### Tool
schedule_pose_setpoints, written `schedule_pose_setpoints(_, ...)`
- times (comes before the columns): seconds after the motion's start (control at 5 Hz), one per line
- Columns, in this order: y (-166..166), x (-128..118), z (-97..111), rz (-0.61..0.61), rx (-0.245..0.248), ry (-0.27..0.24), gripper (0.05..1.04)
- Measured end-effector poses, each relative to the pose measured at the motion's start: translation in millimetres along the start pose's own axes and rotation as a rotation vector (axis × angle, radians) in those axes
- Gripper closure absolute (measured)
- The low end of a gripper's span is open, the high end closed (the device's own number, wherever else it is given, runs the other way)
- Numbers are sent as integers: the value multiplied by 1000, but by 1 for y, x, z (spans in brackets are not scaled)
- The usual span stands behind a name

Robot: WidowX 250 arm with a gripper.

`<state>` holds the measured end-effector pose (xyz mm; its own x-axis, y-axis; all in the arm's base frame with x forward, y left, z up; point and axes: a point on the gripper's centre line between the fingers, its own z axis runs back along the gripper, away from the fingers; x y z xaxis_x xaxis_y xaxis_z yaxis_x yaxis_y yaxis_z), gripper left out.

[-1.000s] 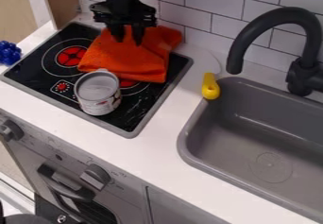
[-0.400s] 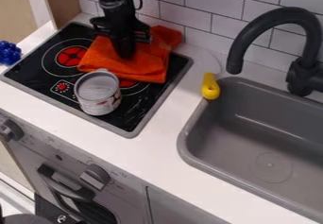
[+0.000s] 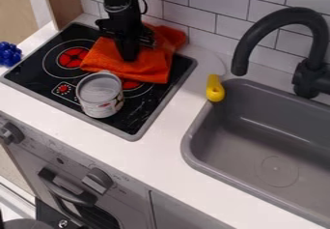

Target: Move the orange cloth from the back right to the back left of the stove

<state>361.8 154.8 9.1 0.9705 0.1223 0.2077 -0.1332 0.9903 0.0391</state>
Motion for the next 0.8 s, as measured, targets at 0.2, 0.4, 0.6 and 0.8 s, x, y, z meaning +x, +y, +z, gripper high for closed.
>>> schedule_pose_setpoints(0.2,9,7,-2,-62,9,-8,1031)
schedule_pose_setpoints(0.4,20,12,-3,-50,17,-10,1031)
schedule_pose_setpoints(0.6,37,9,-1,-81,18,7,1031)
schedule_pose_setpoints(0.8,55,4,-1,-47,29,11,1031)
